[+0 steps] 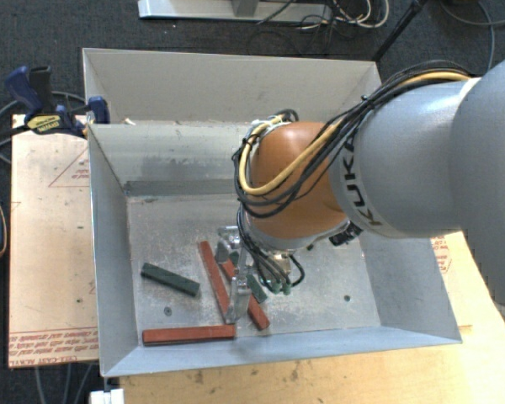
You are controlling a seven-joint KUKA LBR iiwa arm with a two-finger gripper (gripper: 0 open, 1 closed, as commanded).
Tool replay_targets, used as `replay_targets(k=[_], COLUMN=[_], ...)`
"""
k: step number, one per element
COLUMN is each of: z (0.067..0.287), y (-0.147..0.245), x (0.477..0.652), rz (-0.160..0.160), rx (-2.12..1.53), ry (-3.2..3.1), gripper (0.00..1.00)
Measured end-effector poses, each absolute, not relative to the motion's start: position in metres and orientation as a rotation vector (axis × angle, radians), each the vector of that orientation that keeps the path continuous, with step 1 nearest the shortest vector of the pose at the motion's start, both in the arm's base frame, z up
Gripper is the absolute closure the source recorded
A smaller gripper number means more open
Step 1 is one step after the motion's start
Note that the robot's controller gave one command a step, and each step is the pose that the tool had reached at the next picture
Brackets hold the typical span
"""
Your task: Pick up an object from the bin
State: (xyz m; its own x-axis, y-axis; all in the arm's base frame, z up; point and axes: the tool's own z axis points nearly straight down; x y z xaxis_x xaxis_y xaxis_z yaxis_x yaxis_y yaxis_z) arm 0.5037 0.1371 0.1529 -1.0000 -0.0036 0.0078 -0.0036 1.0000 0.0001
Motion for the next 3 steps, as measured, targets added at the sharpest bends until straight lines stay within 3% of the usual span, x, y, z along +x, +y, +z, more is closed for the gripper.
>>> replay_targets(k=[1,2,3], z=[0.066,0.067,0.16], y=[0.229,0.227,0.238], x=[0.523,0.516,0.525], rz=[-0.006,0.007,-0.008], rx=[0.039,0.033,0.053], ry=[-3.139,-3.107,-3.151], gripper=[0.0,1.0,1.0])
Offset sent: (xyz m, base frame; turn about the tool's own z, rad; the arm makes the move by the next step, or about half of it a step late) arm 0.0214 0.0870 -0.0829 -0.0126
